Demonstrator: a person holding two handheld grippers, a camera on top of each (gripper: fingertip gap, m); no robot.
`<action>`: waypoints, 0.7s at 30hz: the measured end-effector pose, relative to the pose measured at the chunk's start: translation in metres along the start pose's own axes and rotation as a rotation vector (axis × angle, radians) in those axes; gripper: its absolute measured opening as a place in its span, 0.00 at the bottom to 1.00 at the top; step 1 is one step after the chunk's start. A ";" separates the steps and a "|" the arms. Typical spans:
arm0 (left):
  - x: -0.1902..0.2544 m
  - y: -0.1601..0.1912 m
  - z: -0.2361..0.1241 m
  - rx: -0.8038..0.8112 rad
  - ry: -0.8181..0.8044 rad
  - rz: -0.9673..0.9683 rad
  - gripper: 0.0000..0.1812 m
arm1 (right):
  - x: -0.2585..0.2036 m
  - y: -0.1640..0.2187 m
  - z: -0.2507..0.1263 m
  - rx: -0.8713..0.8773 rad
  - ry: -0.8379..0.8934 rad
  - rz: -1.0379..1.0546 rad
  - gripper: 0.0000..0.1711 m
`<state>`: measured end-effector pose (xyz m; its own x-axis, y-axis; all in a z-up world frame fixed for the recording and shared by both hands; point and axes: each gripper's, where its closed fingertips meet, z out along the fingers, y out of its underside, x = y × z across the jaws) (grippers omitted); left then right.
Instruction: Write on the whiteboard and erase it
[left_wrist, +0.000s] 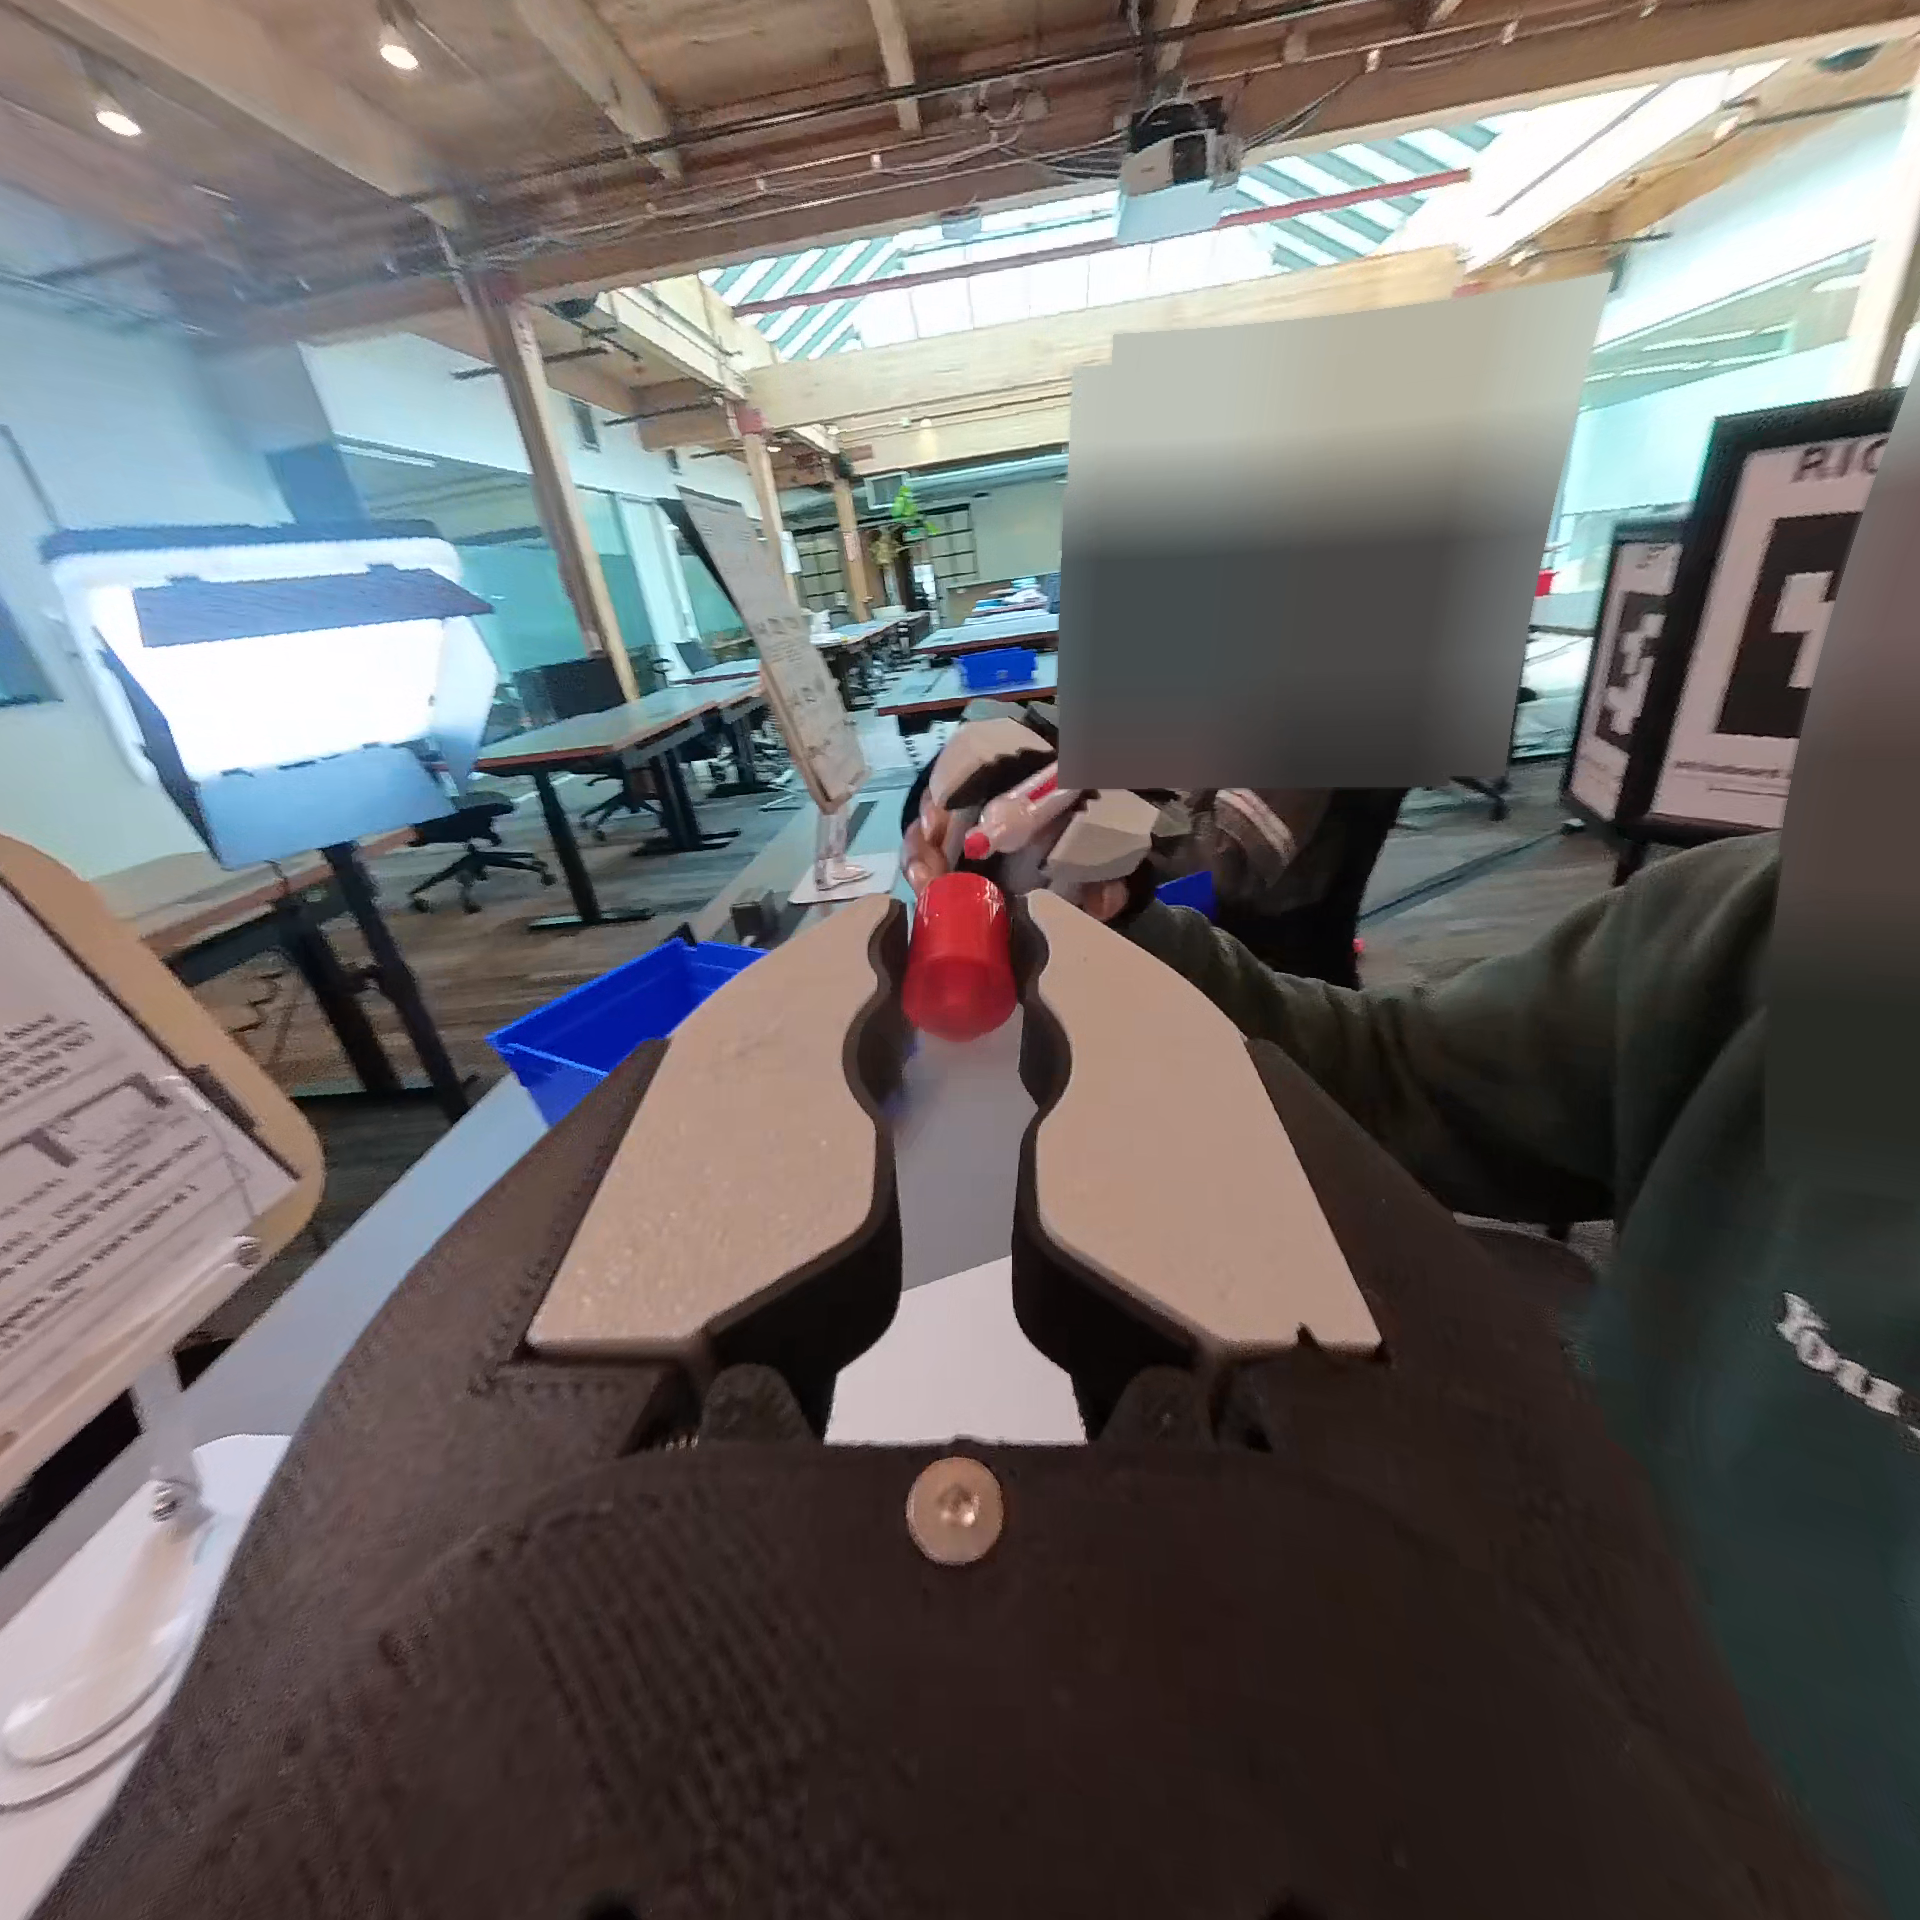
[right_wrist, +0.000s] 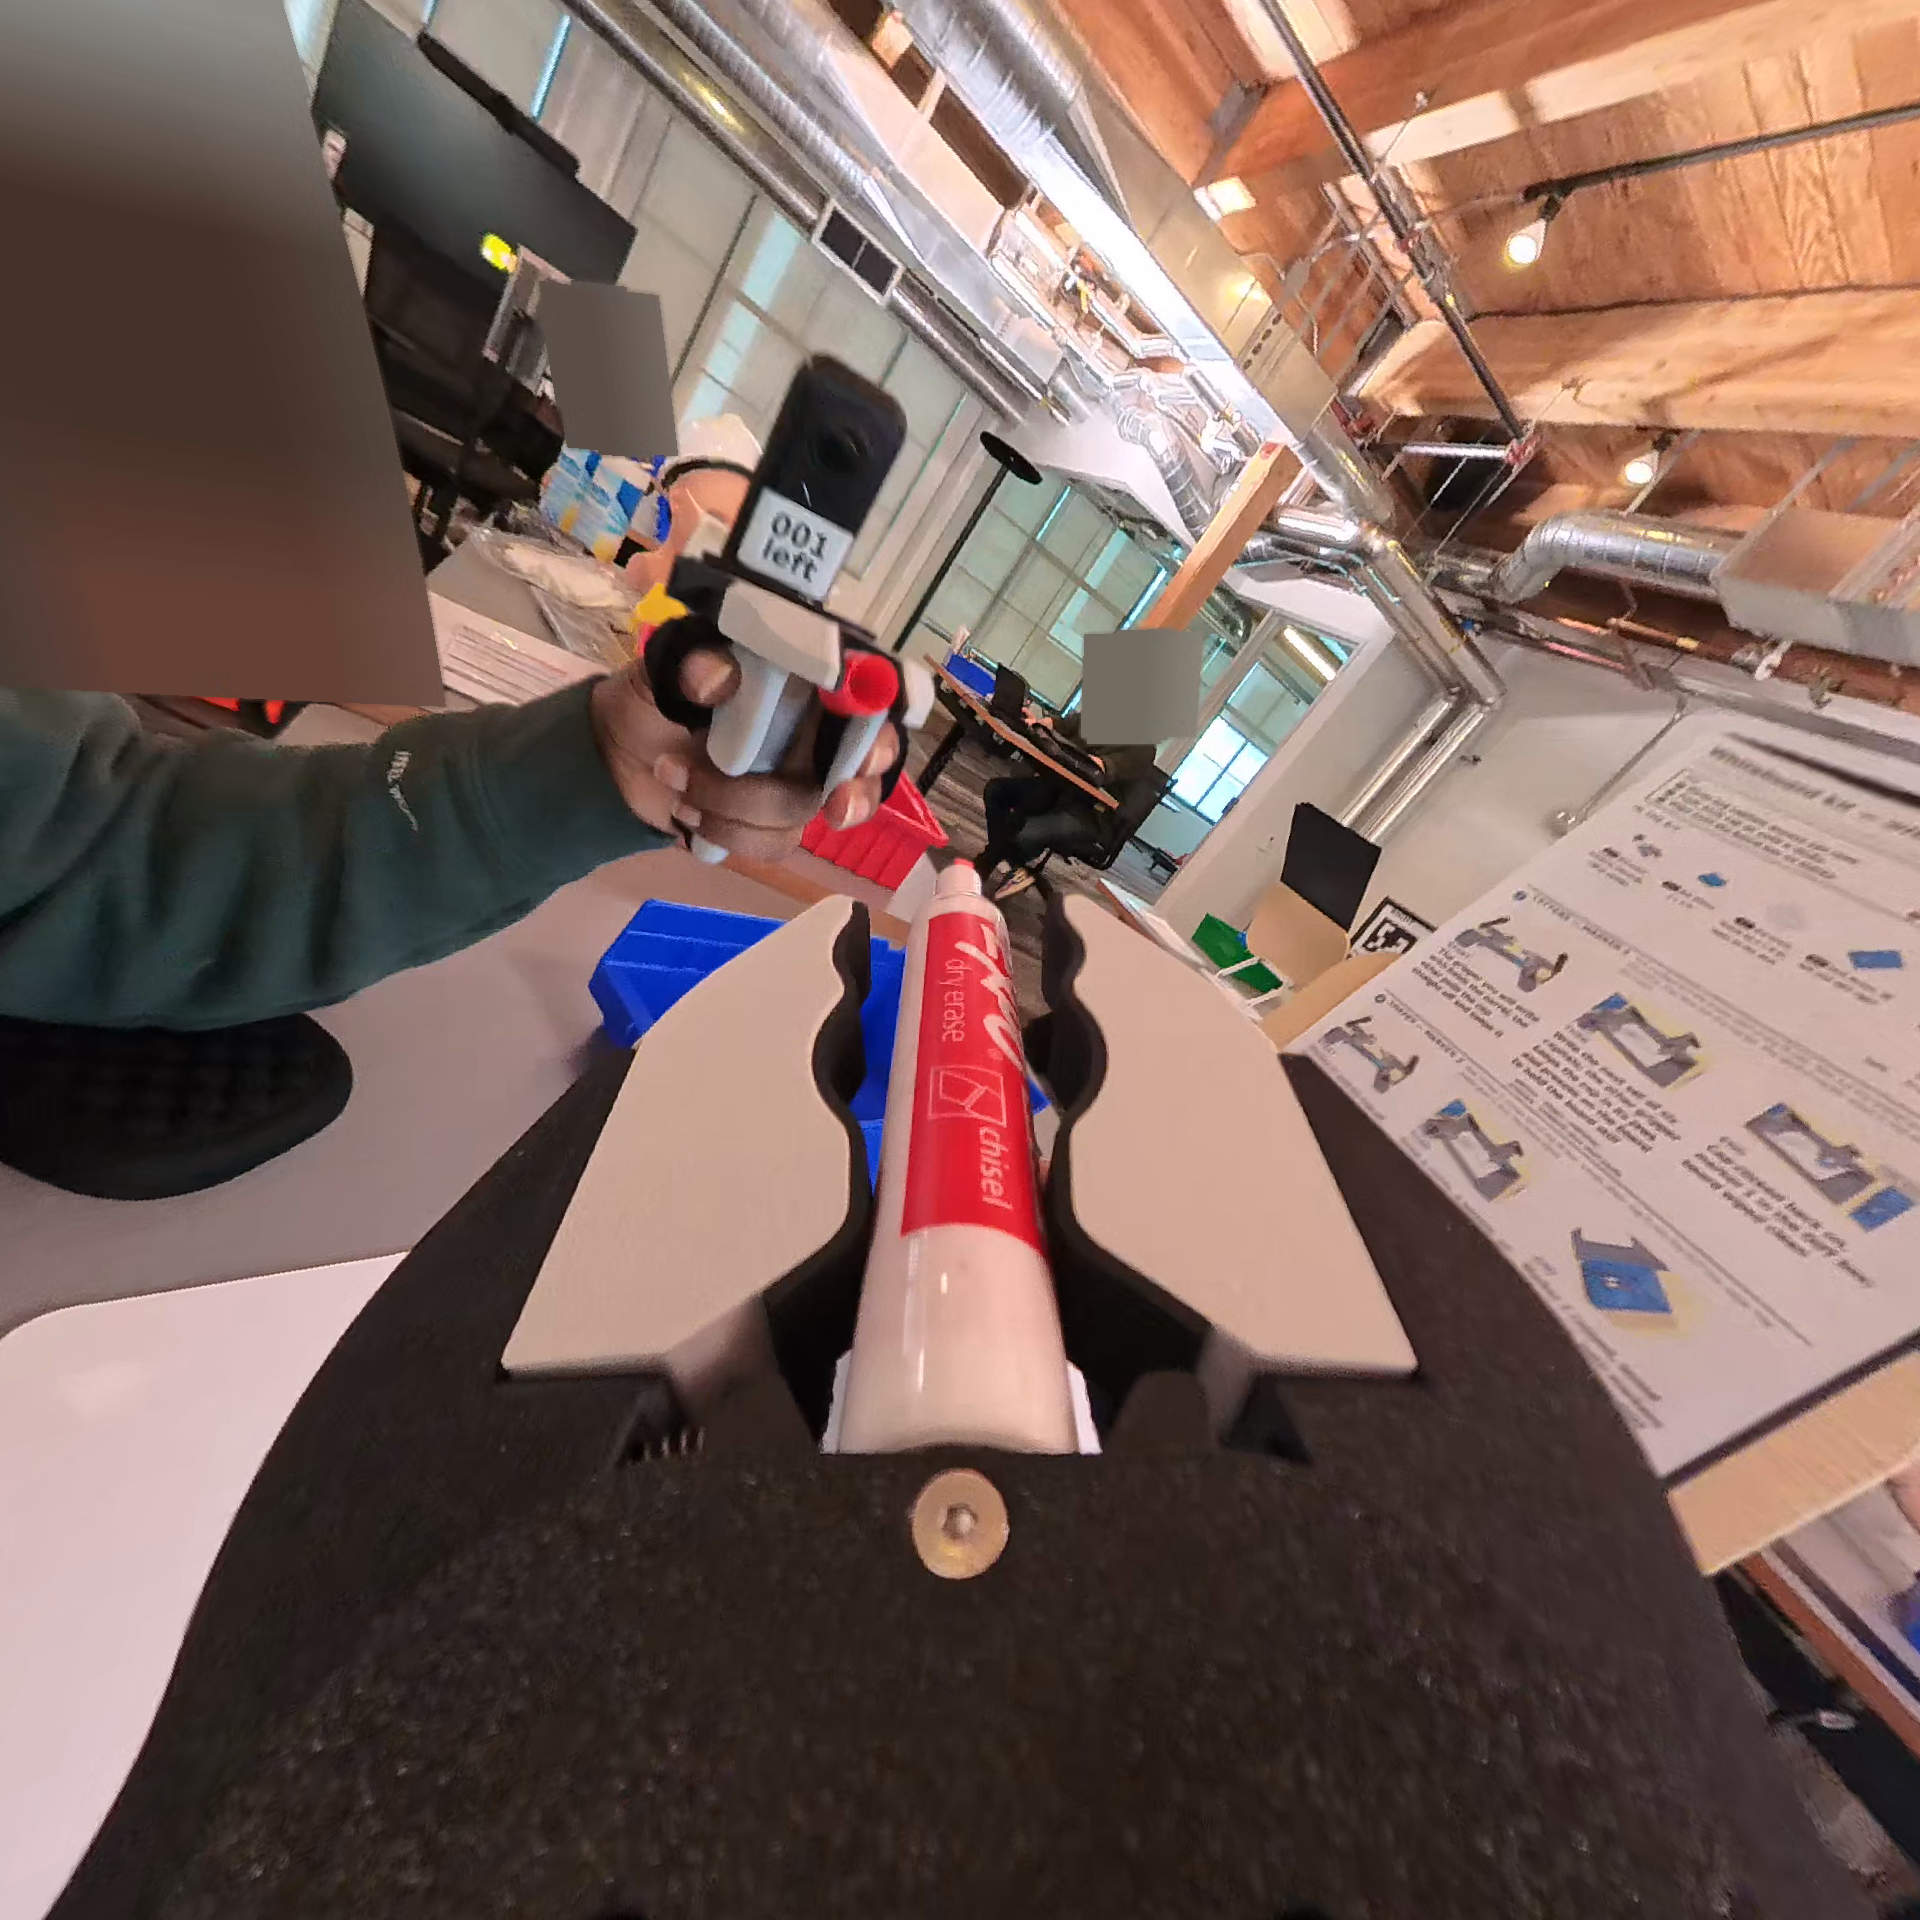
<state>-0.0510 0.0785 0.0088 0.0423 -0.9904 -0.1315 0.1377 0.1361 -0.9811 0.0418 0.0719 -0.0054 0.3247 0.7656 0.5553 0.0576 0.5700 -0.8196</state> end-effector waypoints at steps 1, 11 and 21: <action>0.000 -0.001 0.001 -0.010 -0.025 0.028 0.11 | -0.002 0.003 0.004 -0.010 -0.005 0.008 0.19; -0.015 0.089 -0.042 -0.194 -0.235 -0.004 0.11 | -0.014 0.038 0.034 -0.121 -0.026 0.086 0.19; -0.014 0.210 -0.117 -0.211 -0.342 -0.112 0.11 | -0.061 0.100 0.068 -0.285 -0.187 0.260 0.20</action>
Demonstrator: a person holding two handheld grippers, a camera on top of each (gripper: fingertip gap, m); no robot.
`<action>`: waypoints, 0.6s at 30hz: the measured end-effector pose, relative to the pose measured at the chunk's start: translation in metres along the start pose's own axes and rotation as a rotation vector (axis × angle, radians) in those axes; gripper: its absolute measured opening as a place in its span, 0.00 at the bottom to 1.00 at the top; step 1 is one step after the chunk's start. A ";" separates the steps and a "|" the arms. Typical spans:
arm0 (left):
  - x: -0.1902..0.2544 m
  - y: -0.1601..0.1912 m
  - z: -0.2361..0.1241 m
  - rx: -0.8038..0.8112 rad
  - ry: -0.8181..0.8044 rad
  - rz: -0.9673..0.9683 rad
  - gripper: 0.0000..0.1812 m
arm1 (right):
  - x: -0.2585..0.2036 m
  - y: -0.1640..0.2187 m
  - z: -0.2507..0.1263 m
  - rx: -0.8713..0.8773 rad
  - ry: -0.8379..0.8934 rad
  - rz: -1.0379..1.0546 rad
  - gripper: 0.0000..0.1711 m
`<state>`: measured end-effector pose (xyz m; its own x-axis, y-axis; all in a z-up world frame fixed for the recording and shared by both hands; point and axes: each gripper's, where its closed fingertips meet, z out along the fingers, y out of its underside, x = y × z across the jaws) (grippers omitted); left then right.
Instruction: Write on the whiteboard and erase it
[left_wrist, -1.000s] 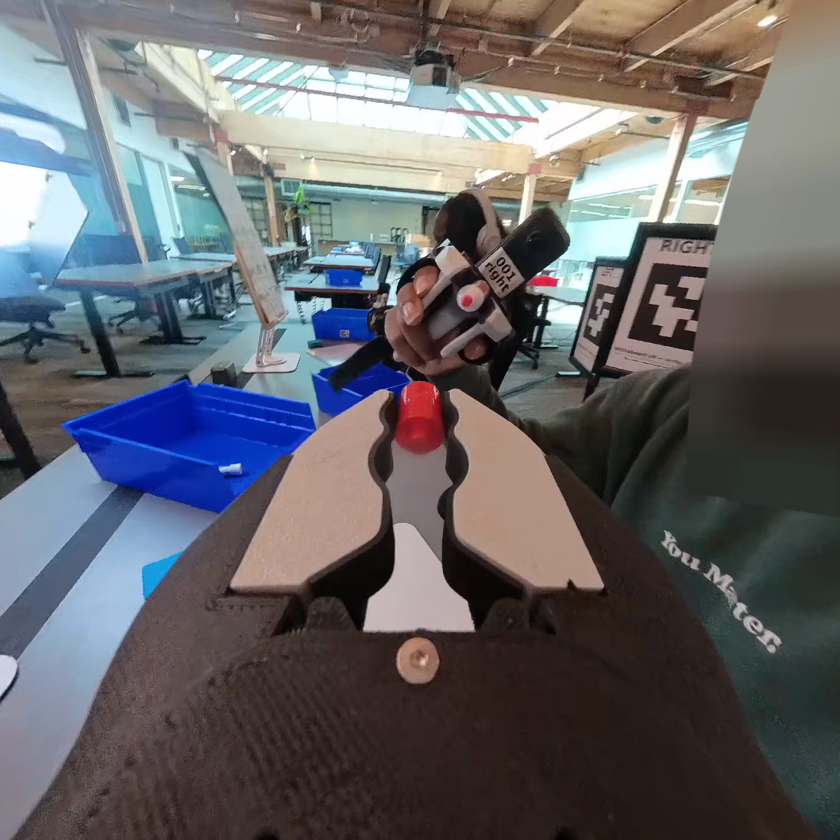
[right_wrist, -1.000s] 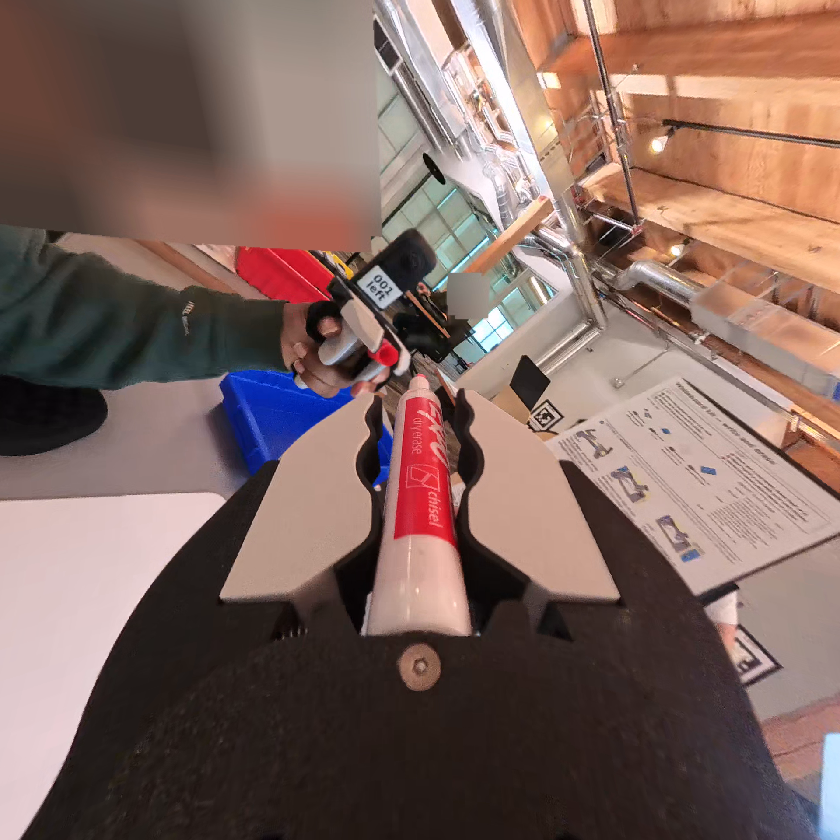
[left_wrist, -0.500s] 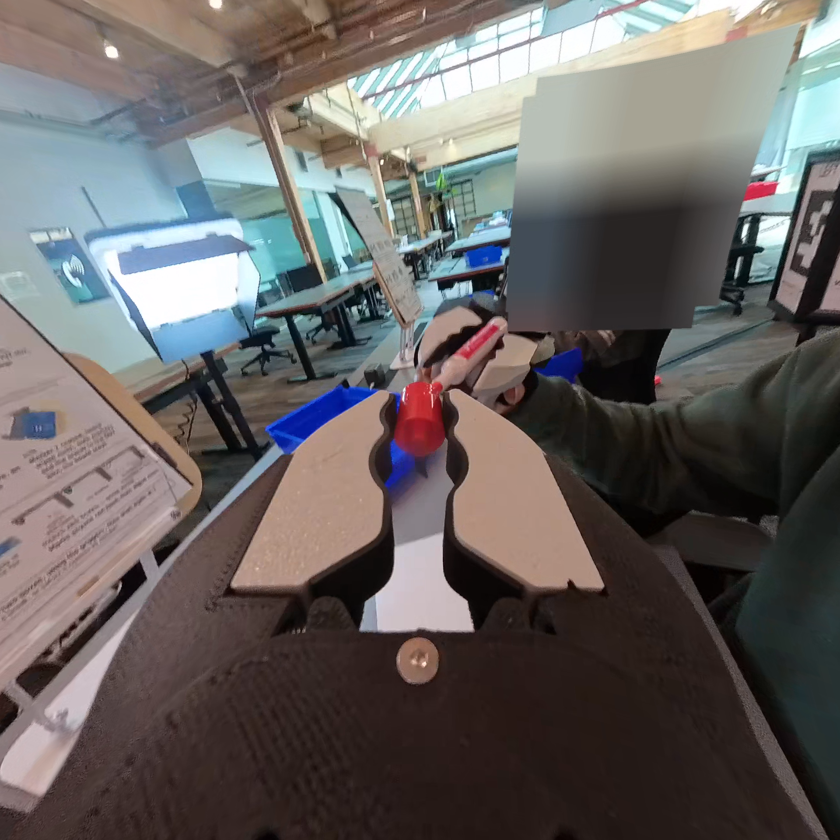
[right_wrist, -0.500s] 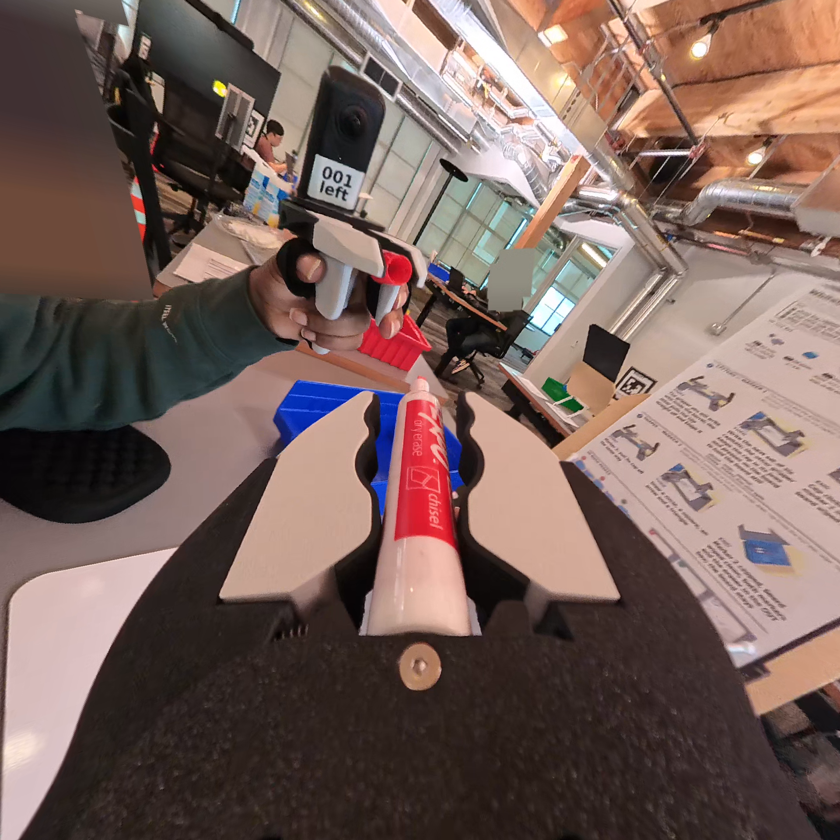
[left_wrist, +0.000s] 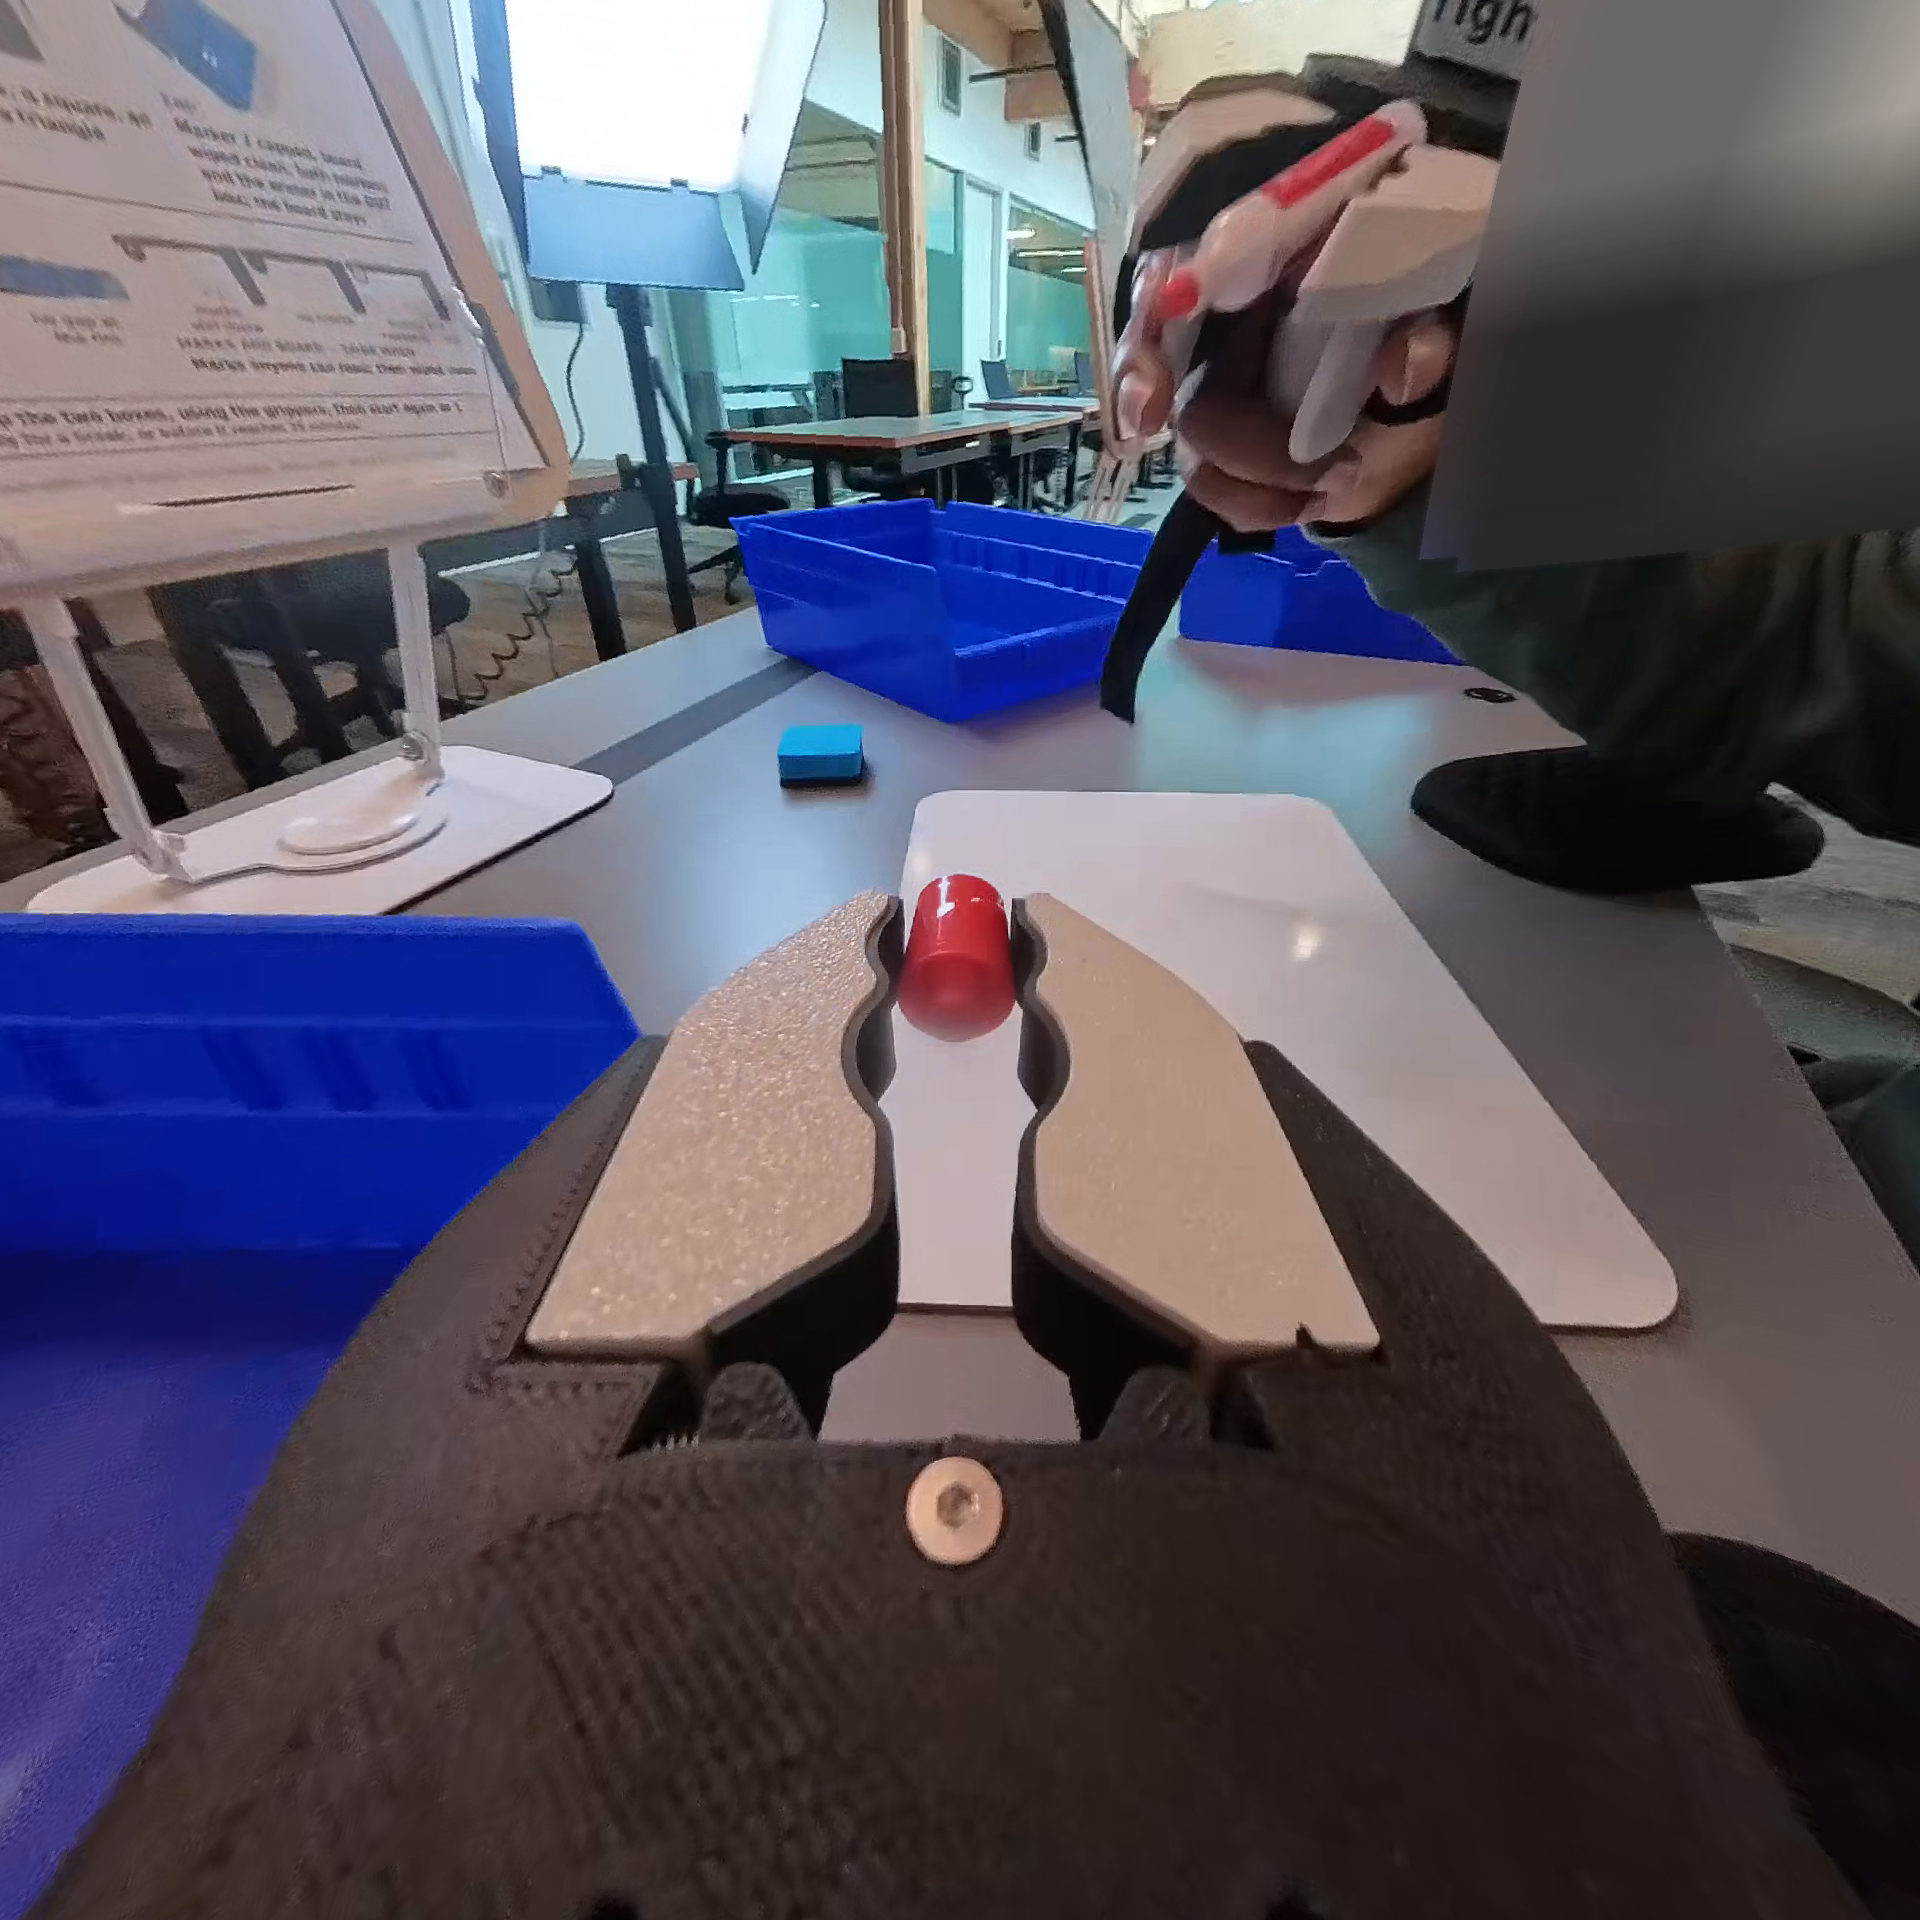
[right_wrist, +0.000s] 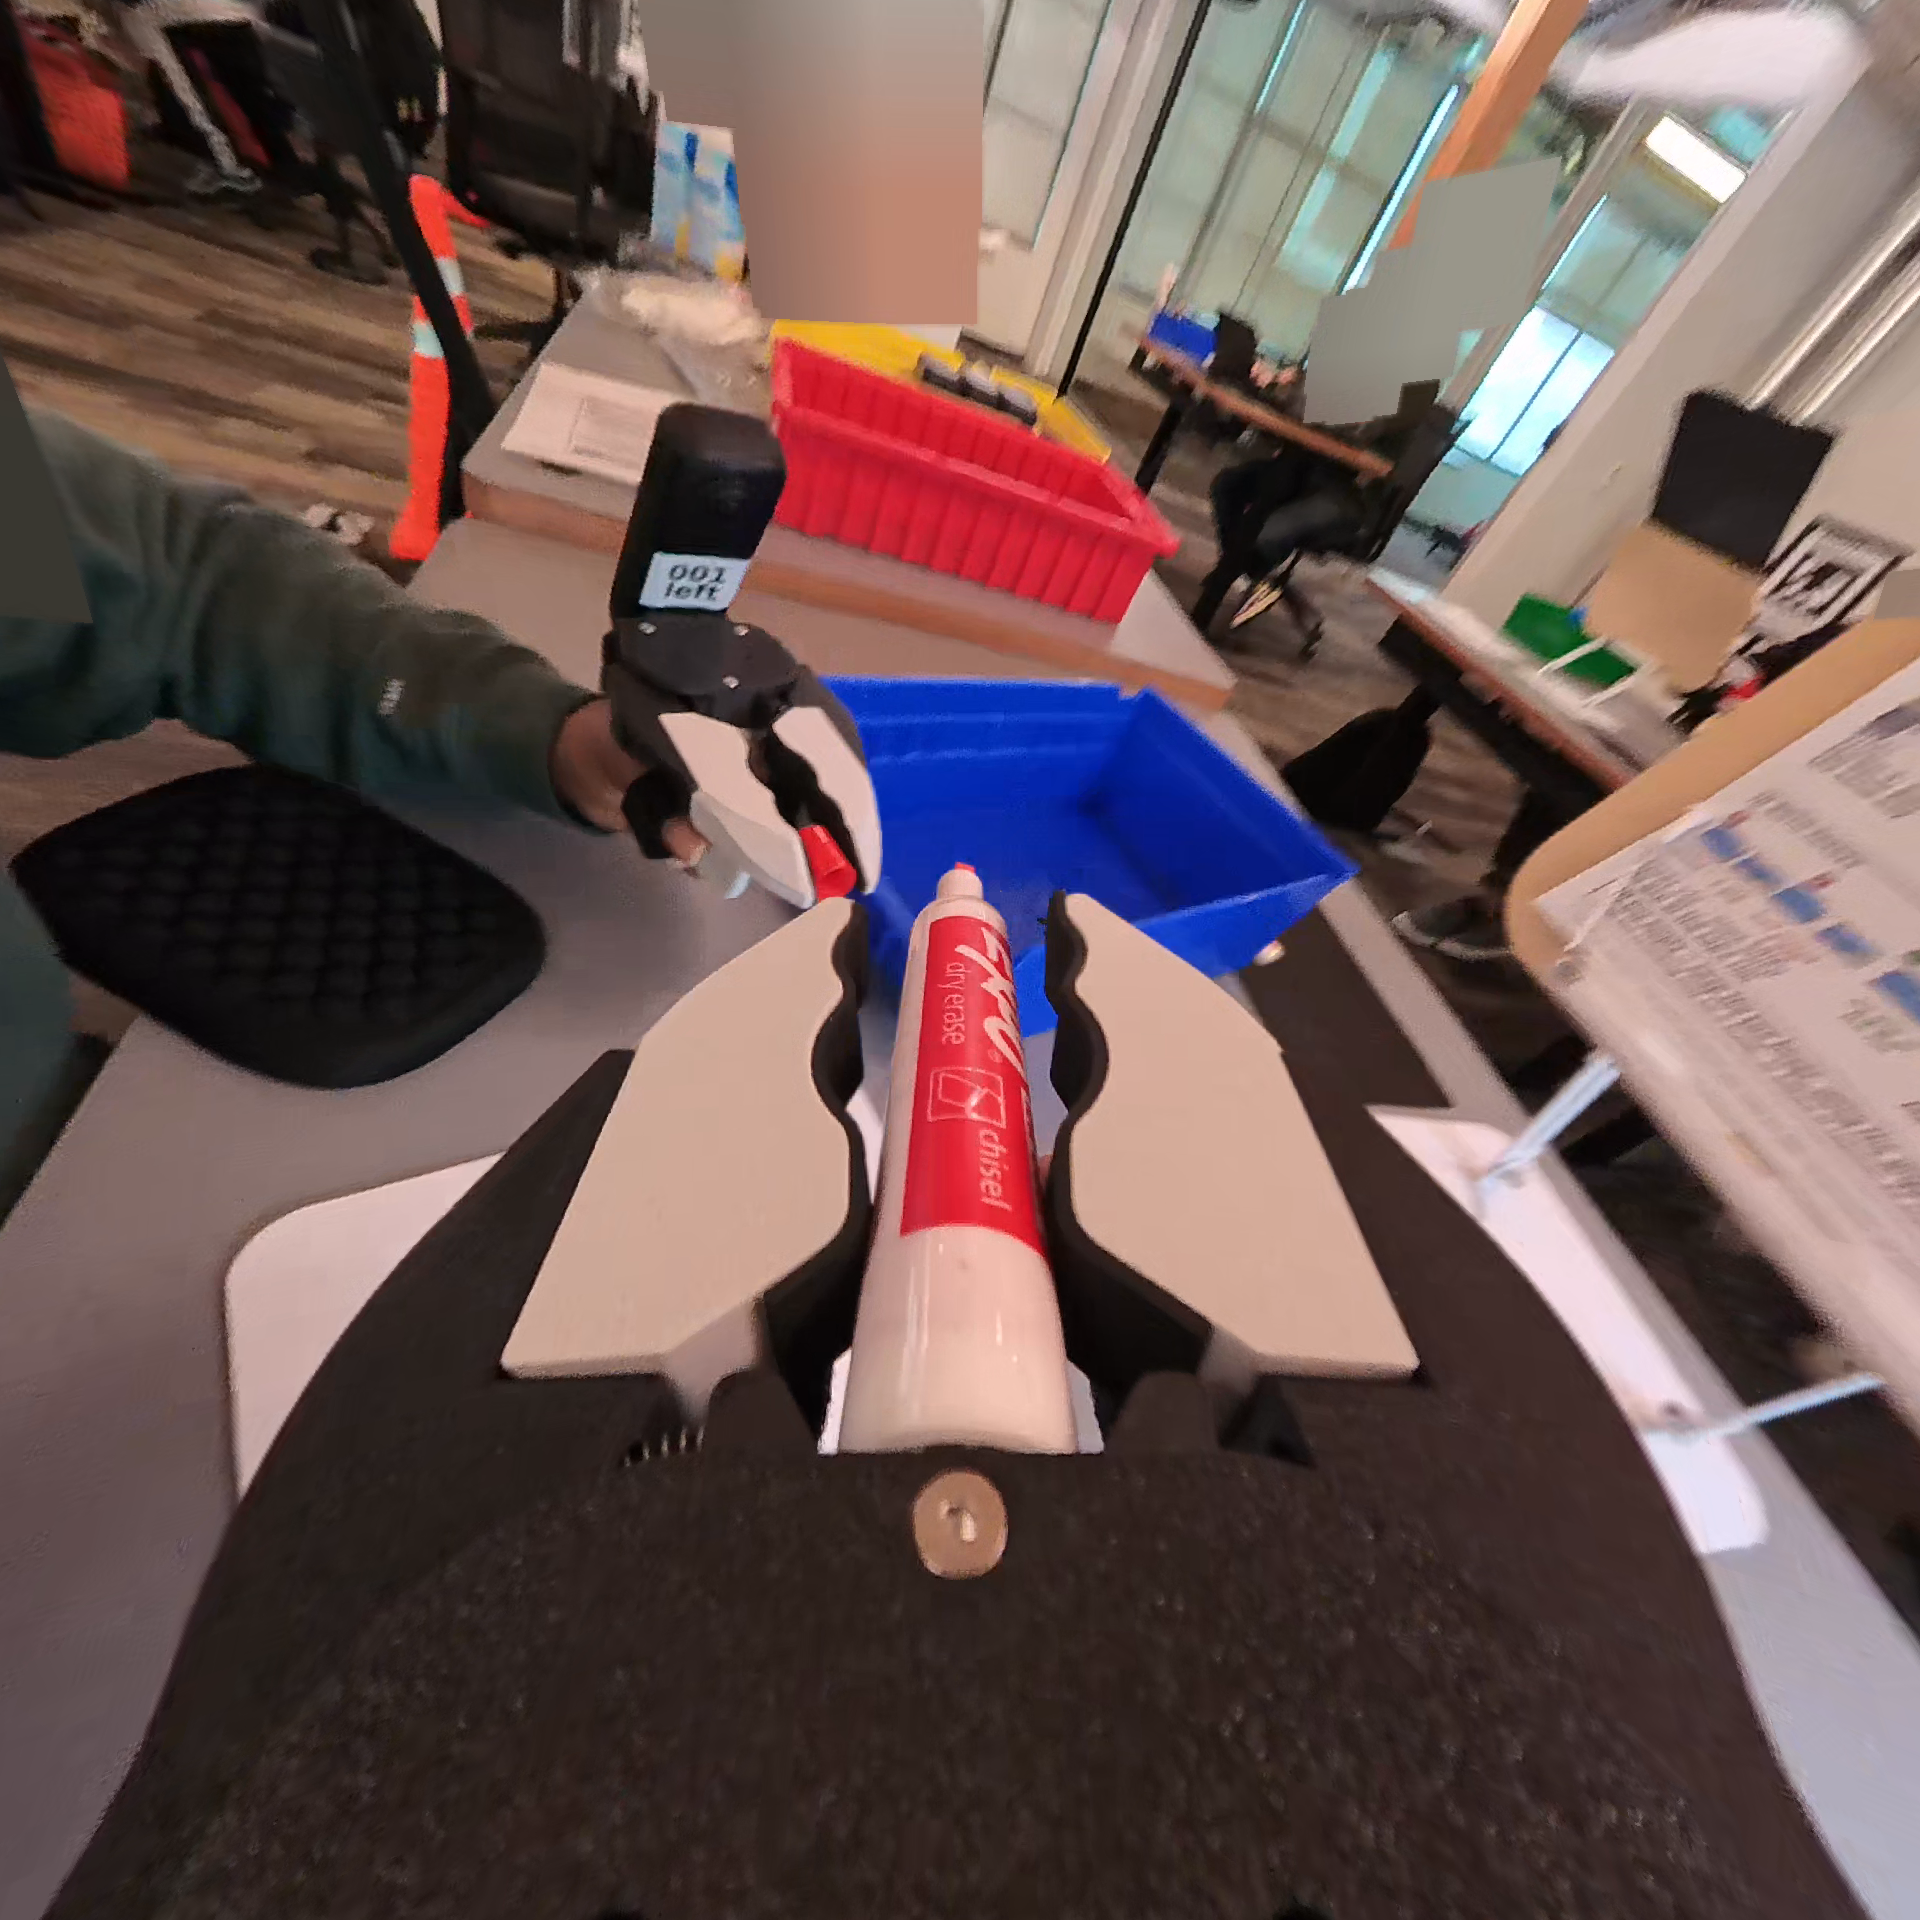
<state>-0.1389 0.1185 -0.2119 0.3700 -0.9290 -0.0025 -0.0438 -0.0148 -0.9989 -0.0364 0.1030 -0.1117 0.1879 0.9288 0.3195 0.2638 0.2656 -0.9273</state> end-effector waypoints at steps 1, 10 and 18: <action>0.001 0.002 0.000 0.010 0.016 -0.005 0.11 | -0.005 0.010 0.005 -0.025 -0.026 0.027 0.20; 0.006 0.015 0.001 0.019 0.023 -0.032 0.11 | -0.038 0.079 0.039 -0.058 -0.123 0.213 0.20; 0.004 0.025 0.003 0.002 0.043 -0.058 0.11 | -0.034 0.094 0.037 -0.012 -0.151 0.293 0.20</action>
<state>-0.1359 0.1149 -0.2367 0.3317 -0.9416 0.0578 -0.0212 -0.0687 -0.9974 -0.0528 0.1058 -0.2166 0.1150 0.9933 0.0062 0.2309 -0.0207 -0.9727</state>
